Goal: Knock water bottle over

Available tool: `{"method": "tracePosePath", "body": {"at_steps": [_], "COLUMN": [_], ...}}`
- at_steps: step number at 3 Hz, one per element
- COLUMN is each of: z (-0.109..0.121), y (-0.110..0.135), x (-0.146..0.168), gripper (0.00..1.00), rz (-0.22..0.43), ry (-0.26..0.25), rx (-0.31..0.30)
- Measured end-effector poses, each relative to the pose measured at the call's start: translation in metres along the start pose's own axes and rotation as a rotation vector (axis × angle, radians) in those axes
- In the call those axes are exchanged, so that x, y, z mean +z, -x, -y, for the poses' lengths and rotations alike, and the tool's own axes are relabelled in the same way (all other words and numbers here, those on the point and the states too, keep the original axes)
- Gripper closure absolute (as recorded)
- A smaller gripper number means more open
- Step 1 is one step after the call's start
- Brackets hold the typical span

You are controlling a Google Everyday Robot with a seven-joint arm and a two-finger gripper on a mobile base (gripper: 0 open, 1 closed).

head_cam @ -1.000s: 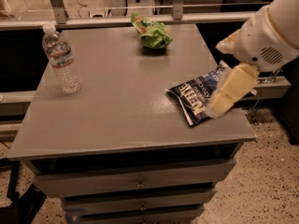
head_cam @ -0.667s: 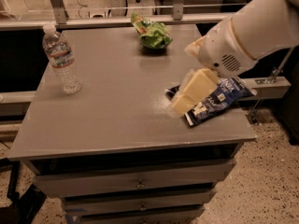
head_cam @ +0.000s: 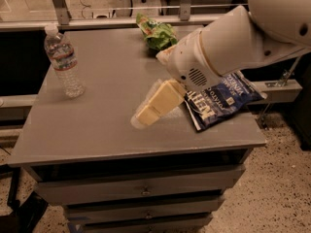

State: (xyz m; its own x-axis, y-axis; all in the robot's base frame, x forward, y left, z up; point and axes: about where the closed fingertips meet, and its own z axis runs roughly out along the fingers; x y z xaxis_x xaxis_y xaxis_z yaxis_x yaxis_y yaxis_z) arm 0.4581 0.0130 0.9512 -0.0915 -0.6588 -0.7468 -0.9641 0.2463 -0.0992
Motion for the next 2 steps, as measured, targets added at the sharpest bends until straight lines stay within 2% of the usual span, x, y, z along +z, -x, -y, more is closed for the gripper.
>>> {"method": "tracePosePath", "body": {"at_steps": [1,2], "z": [0.000,0.004], "y": [0.000,0.005], "x": [0.000,0.014], "gripper": [0.00,0.00], "rz": [0.000,0.048], "ry": [0.000,-0.020], "rx": [0.000,0.024]}}
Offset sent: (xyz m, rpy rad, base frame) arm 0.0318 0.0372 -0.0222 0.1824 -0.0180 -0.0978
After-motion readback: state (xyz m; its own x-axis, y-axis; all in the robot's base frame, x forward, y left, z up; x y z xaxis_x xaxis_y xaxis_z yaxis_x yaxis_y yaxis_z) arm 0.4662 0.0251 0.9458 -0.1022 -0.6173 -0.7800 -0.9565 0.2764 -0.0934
